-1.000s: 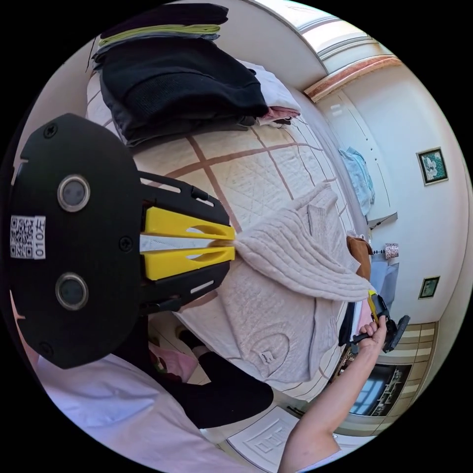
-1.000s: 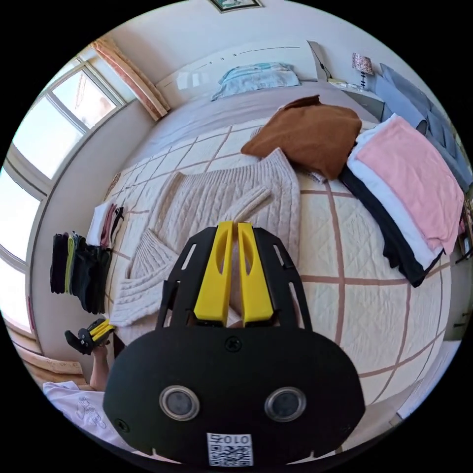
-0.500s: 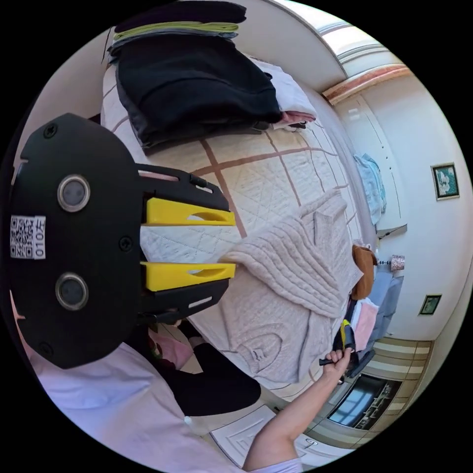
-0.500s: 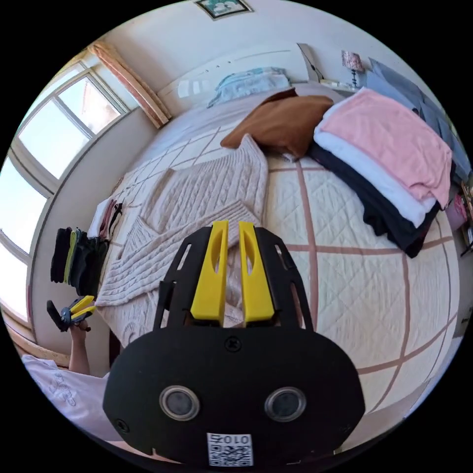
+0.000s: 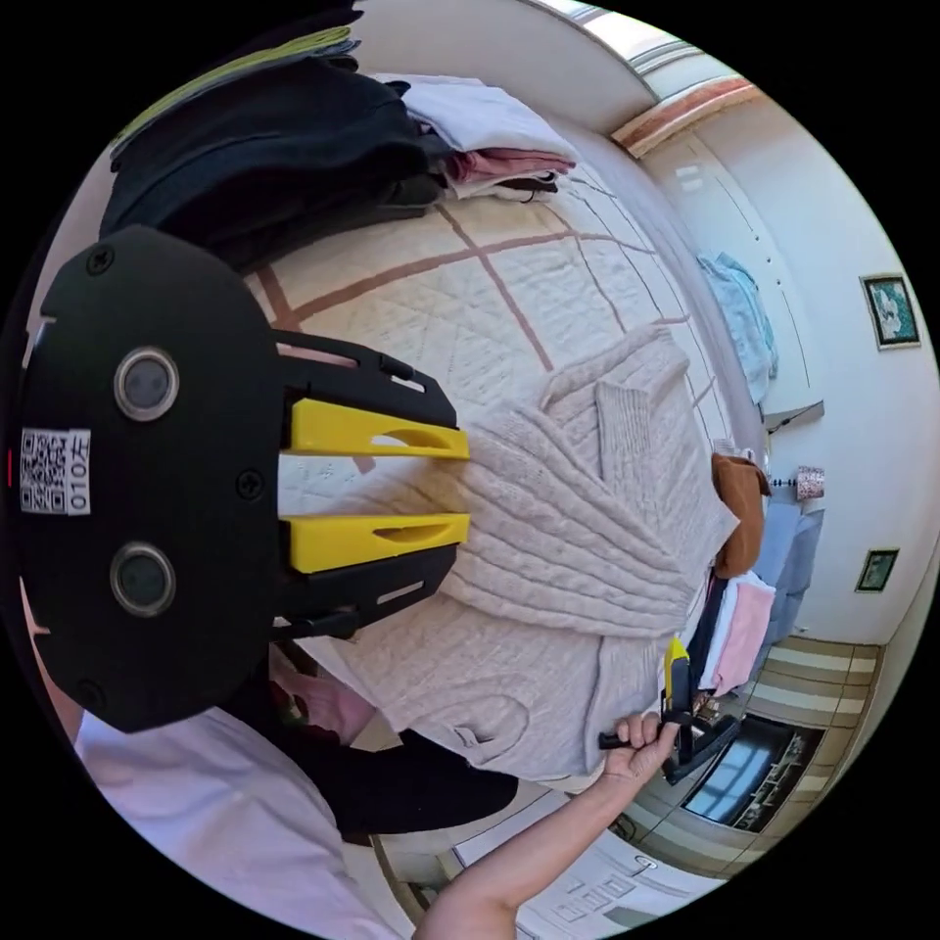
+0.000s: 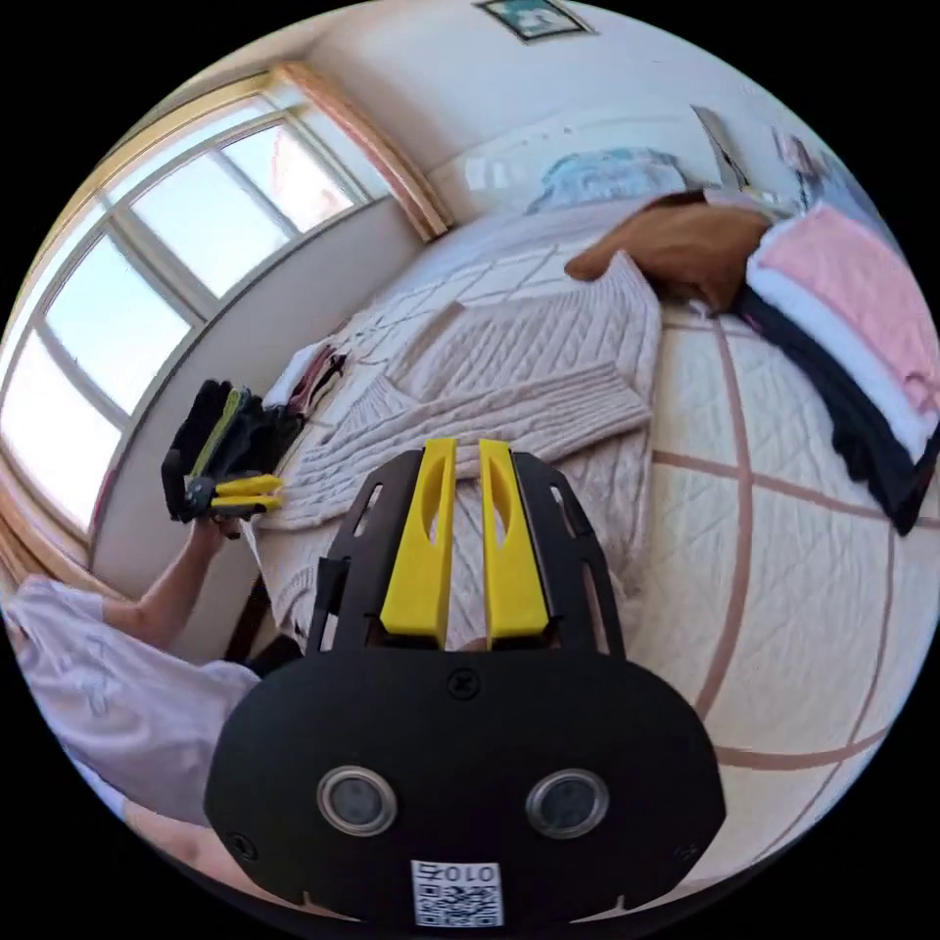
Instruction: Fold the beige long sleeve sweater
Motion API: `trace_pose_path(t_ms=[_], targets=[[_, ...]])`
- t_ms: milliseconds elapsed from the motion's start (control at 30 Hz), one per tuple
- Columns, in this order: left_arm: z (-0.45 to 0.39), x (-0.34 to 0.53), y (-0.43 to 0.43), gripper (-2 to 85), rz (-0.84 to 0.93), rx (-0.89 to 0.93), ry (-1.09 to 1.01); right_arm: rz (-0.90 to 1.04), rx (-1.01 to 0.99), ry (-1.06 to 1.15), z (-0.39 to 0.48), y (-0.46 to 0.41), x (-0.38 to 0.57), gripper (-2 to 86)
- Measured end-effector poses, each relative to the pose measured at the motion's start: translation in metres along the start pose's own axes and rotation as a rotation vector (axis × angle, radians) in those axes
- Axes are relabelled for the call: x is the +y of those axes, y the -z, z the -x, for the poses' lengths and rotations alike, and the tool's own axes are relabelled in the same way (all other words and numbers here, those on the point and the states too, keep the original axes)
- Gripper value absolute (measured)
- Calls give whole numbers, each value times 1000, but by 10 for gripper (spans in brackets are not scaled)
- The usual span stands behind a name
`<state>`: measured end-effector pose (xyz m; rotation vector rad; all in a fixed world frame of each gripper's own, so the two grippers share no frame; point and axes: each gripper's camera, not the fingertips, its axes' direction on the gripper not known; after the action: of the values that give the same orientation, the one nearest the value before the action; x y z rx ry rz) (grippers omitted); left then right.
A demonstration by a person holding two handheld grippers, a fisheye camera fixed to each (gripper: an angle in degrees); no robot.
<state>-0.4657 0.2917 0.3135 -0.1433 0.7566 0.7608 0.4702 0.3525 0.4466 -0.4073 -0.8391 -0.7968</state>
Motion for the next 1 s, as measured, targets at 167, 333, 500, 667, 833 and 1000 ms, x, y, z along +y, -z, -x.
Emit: trace_pose_path(t_ms=[167,333,500,667,833,1000], targets=[[-67,49,33,98,11,-126,-486,196,183,501,117,50,119,70],[-127,81,22,102,6,-181,-667,305,363,608,193,36,209,90],[-154,69,11,103,-31,-227,-698,290,551,658,238,15,240,105],[-174,72,-9,100,43,-229,-817,290,653,742,271,3,247,101],[-170,69,-6,95,39,-203,-766,266,610,708,286,13,239,75],[-176,68,-6,86,32,-201,-776,181,540,638,290,40,221,51]])
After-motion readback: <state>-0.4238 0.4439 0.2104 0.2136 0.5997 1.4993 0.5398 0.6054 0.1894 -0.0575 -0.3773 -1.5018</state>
